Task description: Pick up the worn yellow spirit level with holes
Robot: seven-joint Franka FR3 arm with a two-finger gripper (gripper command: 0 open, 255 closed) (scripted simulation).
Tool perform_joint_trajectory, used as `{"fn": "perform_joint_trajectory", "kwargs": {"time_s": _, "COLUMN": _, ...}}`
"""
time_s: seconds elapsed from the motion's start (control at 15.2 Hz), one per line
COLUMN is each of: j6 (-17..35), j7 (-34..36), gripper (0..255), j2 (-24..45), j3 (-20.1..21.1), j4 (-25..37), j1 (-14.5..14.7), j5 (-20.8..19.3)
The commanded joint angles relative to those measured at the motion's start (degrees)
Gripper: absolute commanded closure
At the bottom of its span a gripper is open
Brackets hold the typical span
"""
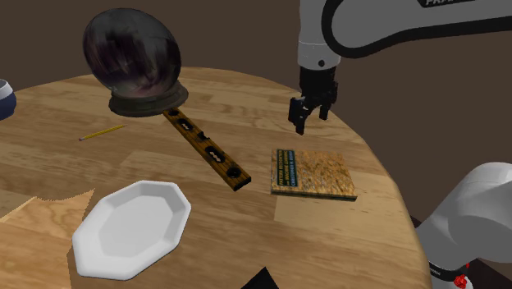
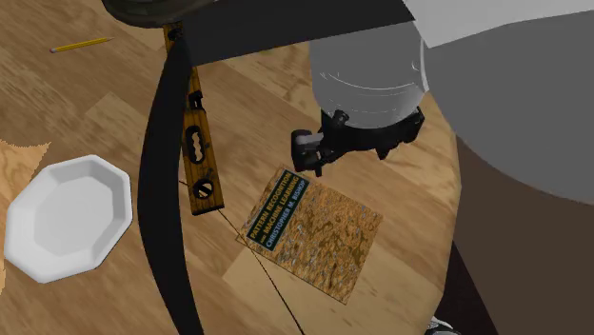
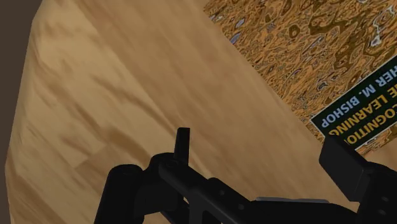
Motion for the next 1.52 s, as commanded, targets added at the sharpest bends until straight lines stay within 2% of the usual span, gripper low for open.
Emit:
{"fn": "perform_joint_trajectory", "kwargs": {"time_s": 0.0, "j6": 1.1, "j7": 2.37, "gripper": 0, "j2": 3.46, "j3": 1.58, "j4": 2.57, "j1": 0.09, "j5": 0.08}}
{"fn": "perform_joint_trajectory", "kwargs": {"time_s": 0.4, "j6": 3.21, "j7": 10.18, "gripper": 0, "j2": 15.76, "j3": 6.27, "j4": 13.08, "j1": 0.58, "j5": -1.86}}
{"fn": "perform_joint_trajectory", "kwargs": {"time_s": 0.79, "j6": 2.94, "j7": 18.22, "gripper": 0, "j2": 29.38, "j3": 9.57, "j4": 26.51, "j1": 2.65, "j5": -6.59}}
{"fn": "perform_joint_trajectory", "kwargs": {"time_s": 1.19, "j6": -0.58, "j7": 25.09, "gripper": 0, "j2": 44.46, "j3": 10.58, "j4": 44.26, "j1": 7.68, "j5": -12.82}}
{"fn": "perform_joint_trajectory", "kwargs": {"time_s": 1.45, "j6": -5.54, "j7": 28.01, "gripper": 0, "j2": 56.06, "j3": 9.84, "j4": 60.7, "j1": 13.12, "j5": -17.02}}
